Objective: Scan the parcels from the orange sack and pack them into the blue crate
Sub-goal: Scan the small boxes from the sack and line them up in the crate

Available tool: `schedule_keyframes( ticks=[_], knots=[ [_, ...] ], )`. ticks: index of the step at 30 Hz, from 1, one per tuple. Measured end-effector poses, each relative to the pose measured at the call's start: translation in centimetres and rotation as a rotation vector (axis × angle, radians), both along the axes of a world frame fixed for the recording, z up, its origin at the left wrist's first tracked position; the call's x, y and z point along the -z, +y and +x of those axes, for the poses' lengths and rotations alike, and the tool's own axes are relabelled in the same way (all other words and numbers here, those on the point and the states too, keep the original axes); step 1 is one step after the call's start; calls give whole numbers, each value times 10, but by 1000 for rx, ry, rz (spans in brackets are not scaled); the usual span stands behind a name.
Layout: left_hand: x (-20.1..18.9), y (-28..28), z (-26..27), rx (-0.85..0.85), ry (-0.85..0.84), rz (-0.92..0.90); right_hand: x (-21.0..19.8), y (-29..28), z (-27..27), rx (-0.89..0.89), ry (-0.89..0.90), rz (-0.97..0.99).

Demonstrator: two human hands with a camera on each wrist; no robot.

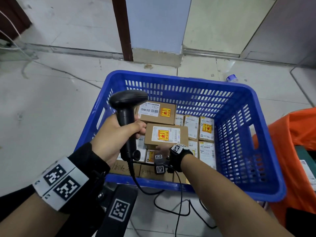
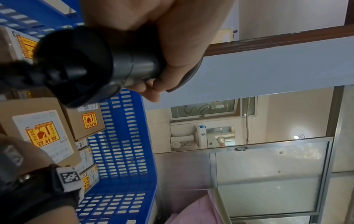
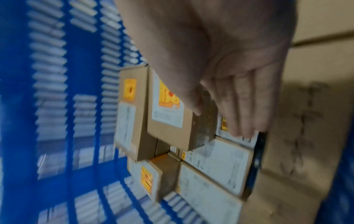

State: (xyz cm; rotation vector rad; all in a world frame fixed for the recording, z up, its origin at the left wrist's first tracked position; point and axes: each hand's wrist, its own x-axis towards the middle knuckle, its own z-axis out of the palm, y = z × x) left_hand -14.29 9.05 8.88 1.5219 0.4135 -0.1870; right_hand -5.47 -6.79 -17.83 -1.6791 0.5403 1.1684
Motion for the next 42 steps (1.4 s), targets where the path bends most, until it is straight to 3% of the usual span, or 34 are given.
schedule_keyframes(
  ticks=[2,5,8,11,14,19,24,26,28,30,31,34,38,42],
  knots=[
    [-1,-1,1,6,8,-7,-43,-12,-7,-119,-7,-82],
    [-3,-1,4,15,22,-9,-89,-42,-12,-106,6,-170],
    [-4,-2,5,20,28,-5,-96,-78,-1,-165,-85,-291],
    [-4,-3,4,28,29,7,-73,-101,14,-103,-107,-396],
    [-4,-6,3,34,18,18,-12,-111,31,68,-115,-267],
    [-3,-10,4,51,30,43,-36,-58,21,175,-91,-90],
    [-4,-14,8,51,46,62,-39,-40,24,55,-155,-135],
    [-3,-14,9,46,45,69,-40,-39,17,-128,-233,-240],
    [-2,-14,10,48,51,76,-32,-39,23,-119,-262,-211],
    [-1,-15,10,48,59,74,-23,-37,23,-66,-189,-195],
    [-1,-15,10,44,61,74,-22,-36,24,48,-113,-148],
    [0,-14,11,26,65,68,-24,-31,24,66,-131,-105],
    [1,-13,12,16,58,59,-29,-24,18,259,28,9],
    [4,-15,12,25,52,62,-14,-22,16,344,-1,74]
  ],
)
